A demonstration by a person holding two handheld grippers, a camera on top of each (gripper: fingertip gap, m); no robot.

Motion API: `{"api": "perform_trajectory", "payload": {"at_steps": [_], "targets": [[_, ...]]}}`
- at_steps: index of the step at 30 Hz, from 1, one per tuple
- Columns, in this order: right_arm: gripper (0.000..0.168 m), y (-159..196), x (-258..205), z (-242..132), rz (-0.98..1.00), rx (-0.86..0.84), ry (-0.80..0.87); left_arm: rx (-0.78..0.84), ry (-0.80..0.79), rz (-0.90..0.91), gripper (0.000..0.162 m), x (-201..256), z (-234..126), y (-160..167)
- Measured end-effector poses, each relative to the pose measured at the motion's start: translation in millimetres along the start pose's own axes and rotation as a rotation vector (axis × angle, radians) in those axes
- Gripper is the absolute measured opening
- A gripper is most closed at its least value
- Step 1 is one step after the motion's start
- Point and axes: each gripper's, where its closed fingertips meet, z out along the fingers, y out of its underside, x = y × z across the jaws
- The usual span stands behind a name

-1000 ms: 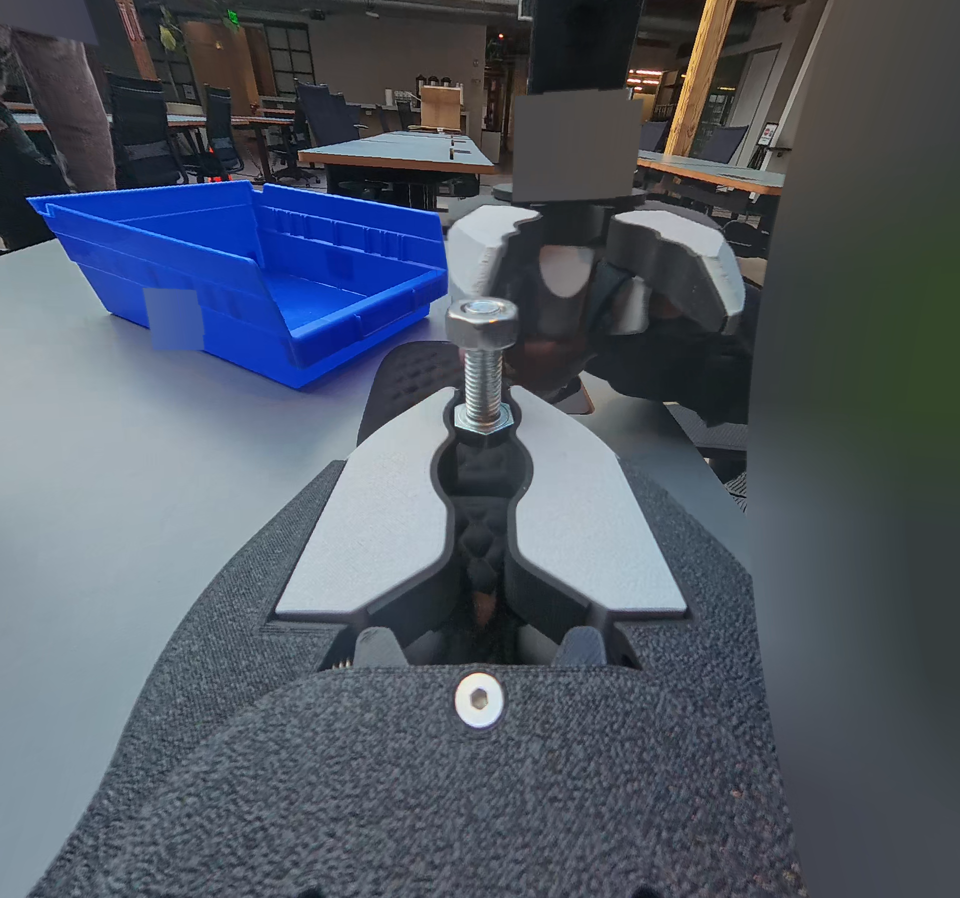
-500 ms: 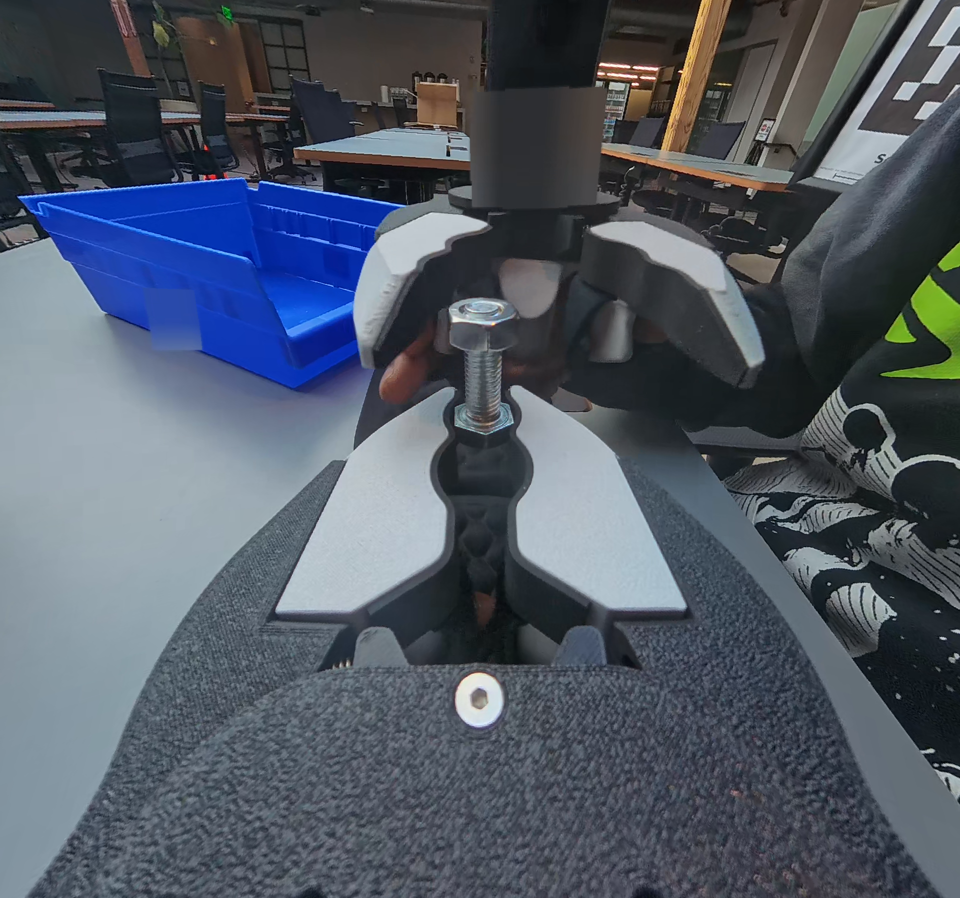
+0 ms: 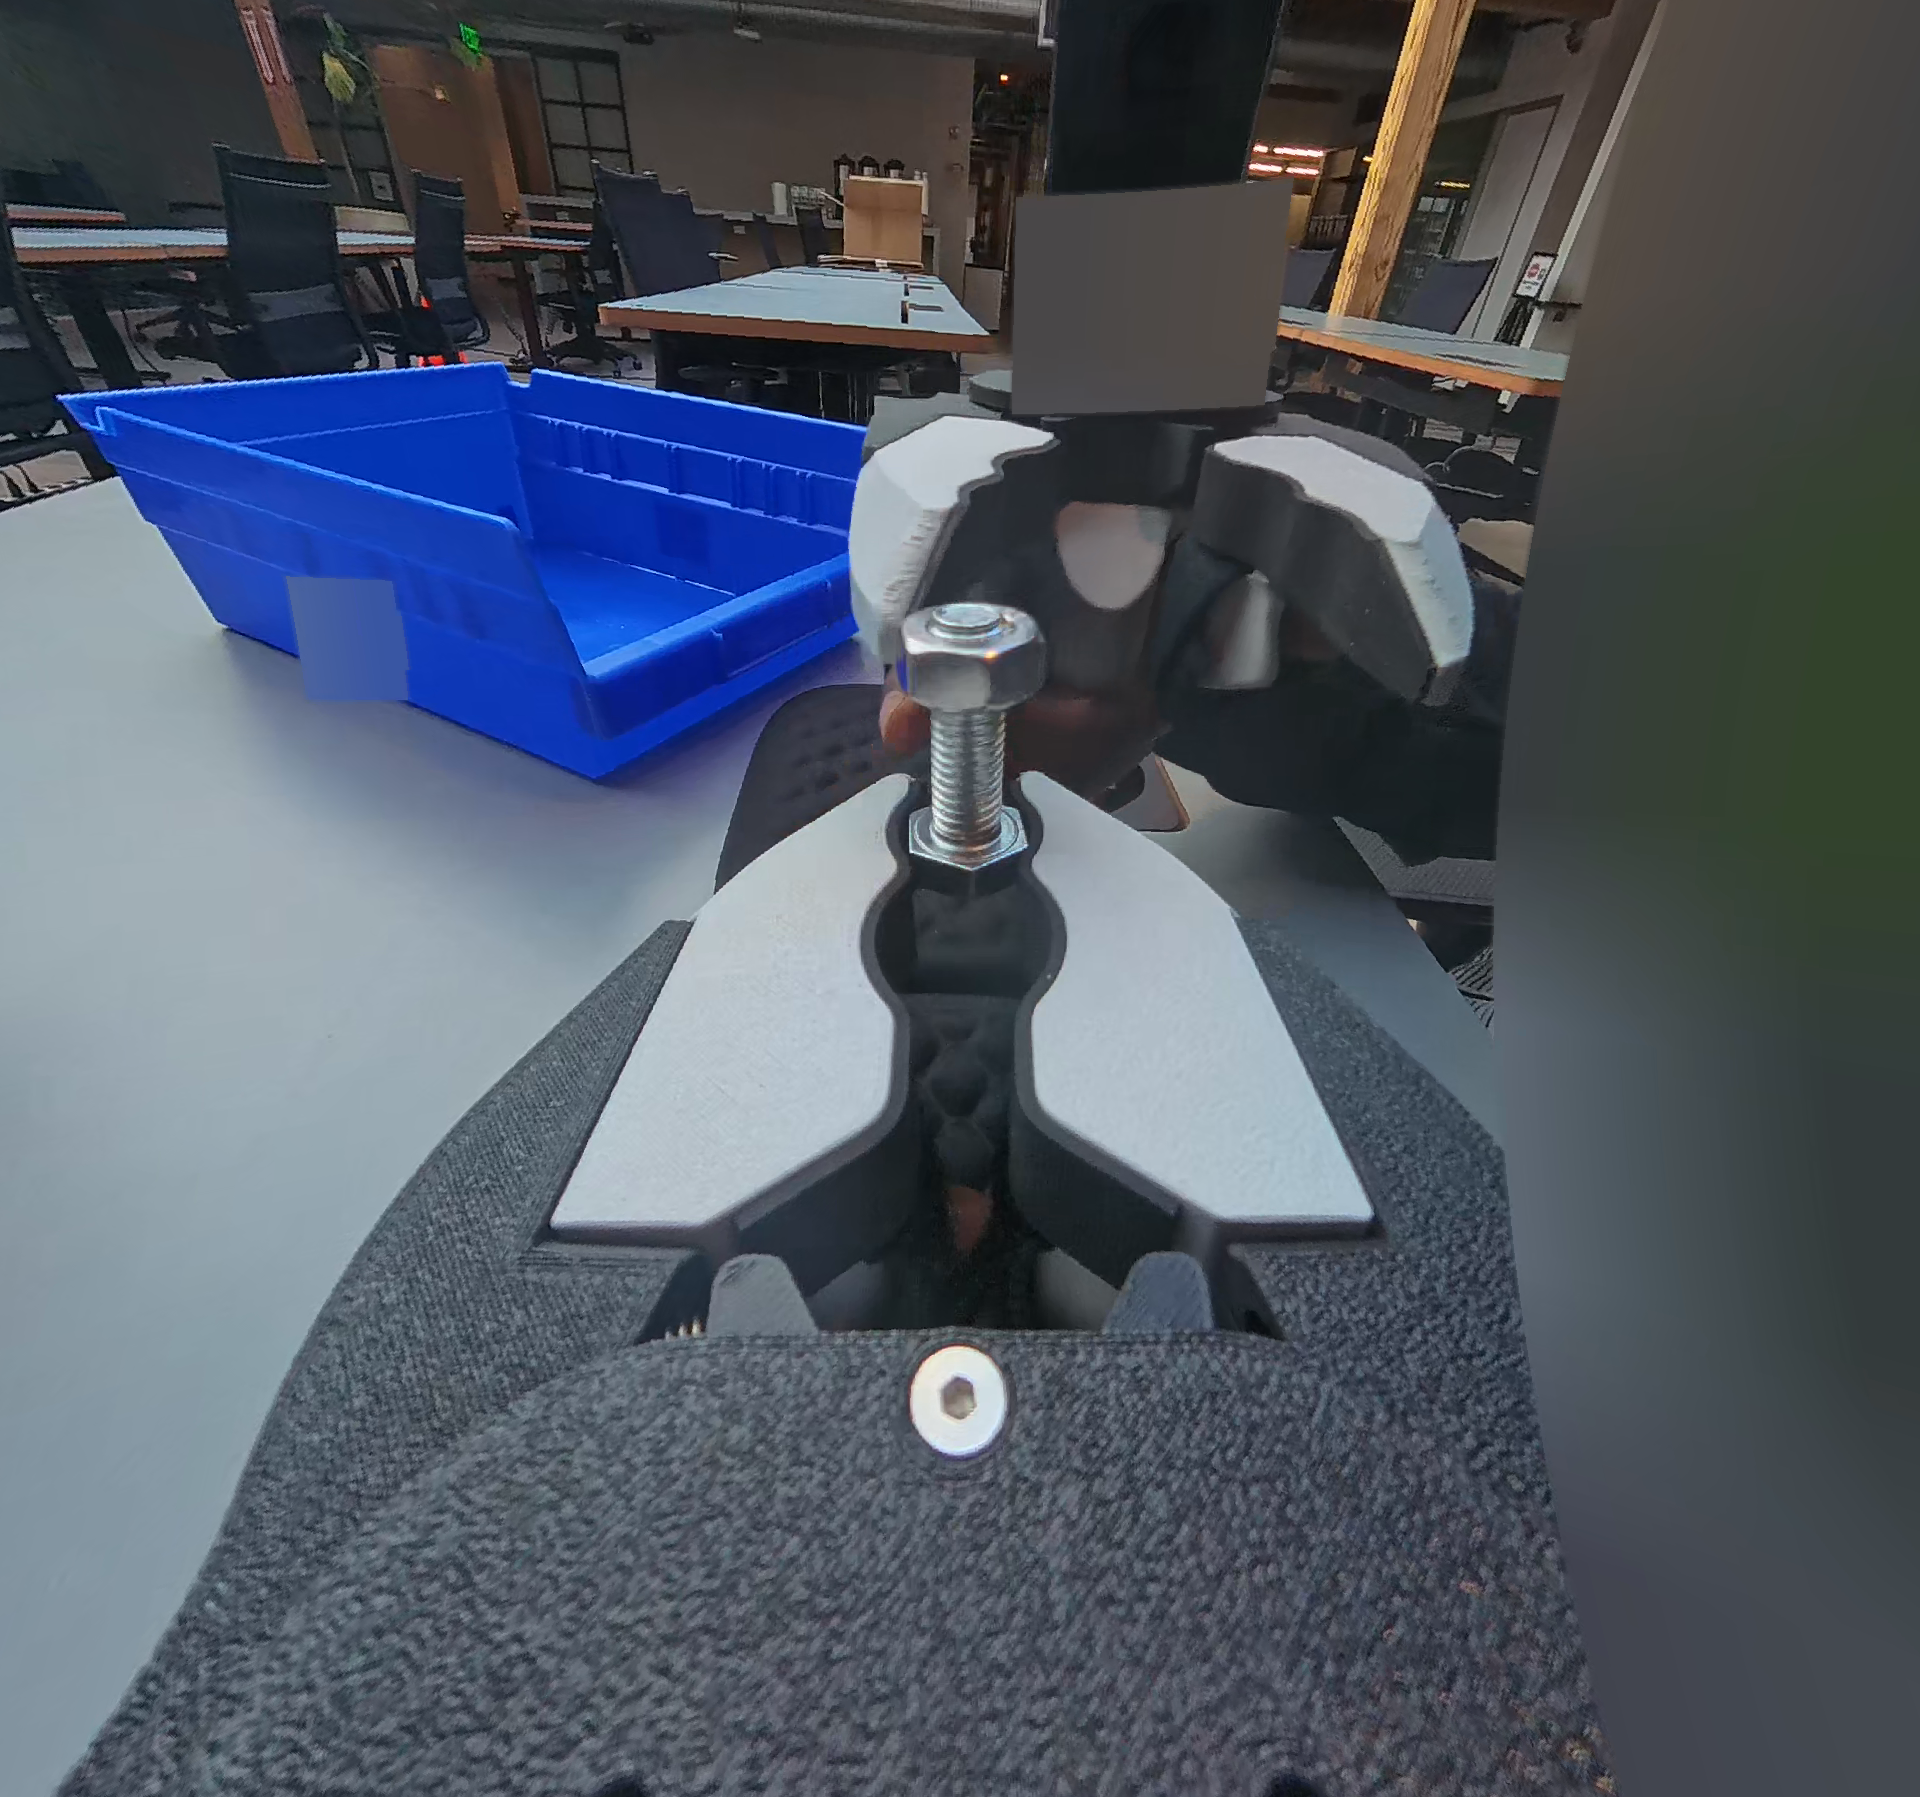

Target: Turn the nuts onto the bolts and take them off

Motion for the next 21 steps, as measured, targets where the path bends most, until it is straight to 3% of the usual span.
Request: {"api": "perform_trajectory", "payload": {"at_steps": [3,5,12,21], "targets": [[0.047,-1,-8,-8,-0.004,0.009,-0.023,0.002,-0.004,-0.004,0.014,-1,0,0],[0.046,-2,-7,-12,-0.013,0.013,-0.007,0.003,-0.002,-0.004,0.014,-1,0,0],[0.071,-1,8,5,0.011,0.012,0.014,-0.005,0.004,0.005,0.014,1,1,1],[0.068,6,3,26,-0.042,-0.054,-0.046,-0.008,0.002,0.006,0.014,1,1,1]]}}
